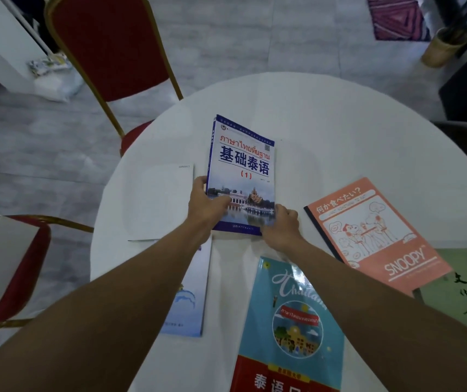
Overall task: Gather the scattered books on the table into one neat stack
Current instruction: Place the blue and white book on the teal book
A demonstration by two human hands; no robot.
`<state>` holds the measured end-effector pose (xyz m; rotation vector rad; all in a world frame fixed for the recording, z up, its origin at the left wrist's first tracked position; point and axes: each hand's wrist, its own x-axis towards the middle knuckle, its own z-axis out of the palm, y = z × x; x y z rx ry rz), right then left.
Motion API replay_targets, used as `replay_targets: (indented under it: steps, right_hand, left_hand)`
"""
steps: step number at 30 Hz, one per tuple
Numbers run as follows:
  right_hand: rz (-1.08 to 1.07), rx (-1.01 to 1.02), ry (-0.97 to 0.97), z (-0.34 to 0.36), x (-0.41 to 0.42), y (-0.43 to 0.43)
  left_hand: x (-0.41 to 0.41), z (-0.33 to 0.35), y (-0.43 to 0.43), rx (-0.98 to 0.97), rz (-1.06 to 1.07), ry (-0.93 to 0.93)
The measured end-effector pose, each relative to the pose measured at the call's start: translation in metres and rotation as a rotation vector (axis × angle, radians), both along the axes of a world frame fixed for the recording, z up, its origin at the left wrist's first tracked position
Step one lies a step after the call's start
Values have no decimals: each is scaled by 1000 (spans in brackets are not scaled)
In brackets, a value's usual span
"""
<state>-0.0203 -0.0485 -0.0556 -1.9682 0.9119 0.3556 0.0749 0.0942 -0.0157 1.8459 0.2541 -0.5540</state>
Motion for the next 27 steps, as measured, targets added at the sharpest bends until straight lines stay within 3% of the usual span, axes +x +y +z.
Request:
replay_targets:
  steps: [6,8,13,19,27]
  right_hand:
    - [-418,650,-112,37,1,-15]
    - [-491,773,-123,46,-10,-17]
    - [-578,706,-217,56,-48,-22]
    - [-529,344,-228,63,-111,-14]
    - [-551,167,-181,50,-213,25]
  left_hand:
    - [-10,28,-1,-150,-103,69]
    - [-15,35,1,-180,-145,100]
    - [-34,52,6,-114,-330,60]
    - [-86,50,9,113,-656,-97]
    - [-165,26,25,128,-981,-100]
